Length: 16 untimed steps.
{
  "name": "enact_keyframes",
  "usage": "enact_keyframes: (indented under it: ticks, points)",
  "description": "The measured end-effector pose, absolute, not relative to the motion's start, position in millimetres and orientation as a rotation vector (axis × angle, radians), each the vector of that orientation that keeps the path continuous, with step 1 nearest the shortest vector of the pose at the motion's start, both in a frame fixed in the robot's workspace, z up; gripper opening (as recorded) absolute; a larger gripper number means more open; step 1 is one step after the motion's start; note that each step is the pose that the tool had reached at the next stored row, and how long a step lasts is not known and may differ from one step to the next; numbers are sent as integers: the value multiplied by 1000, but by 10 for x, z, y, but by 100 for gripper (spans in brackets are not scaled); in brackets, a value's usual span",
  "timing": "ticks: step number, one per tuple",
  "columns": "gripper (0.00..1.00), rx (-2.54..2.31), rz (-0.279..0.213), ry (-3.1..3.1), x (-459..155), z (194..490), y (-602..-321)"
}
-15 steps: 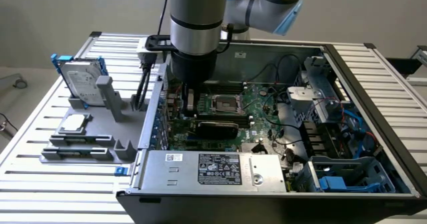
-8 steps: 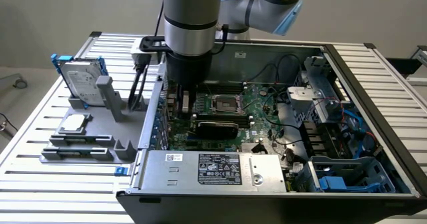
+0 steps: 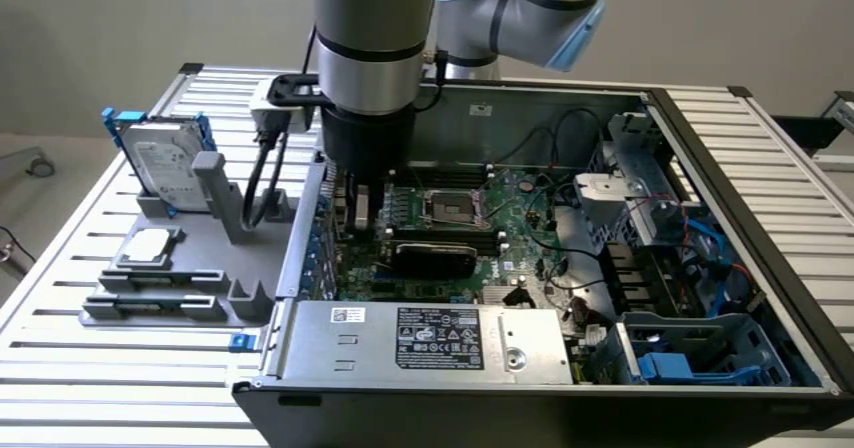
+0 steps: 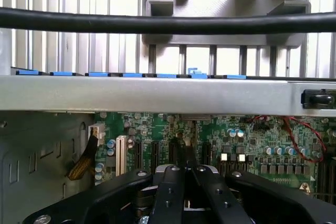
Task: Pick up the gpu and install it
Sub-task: 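Press down on the gpu until it lock into place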
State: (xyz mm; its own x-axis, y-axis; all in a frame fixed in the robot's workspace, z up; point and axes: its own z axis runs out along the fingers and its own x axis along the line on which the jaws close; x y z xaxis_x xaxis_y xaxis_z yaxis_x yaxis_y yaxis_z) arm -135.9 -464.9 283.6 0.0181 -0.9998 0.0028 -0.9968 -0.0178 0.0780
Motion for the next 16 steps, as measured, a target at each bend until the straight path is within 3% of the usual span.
enact_keyframes:
  ticks: [16]
  points:
    - [11,2179,-122,-2140,-1405,2973,-4651]
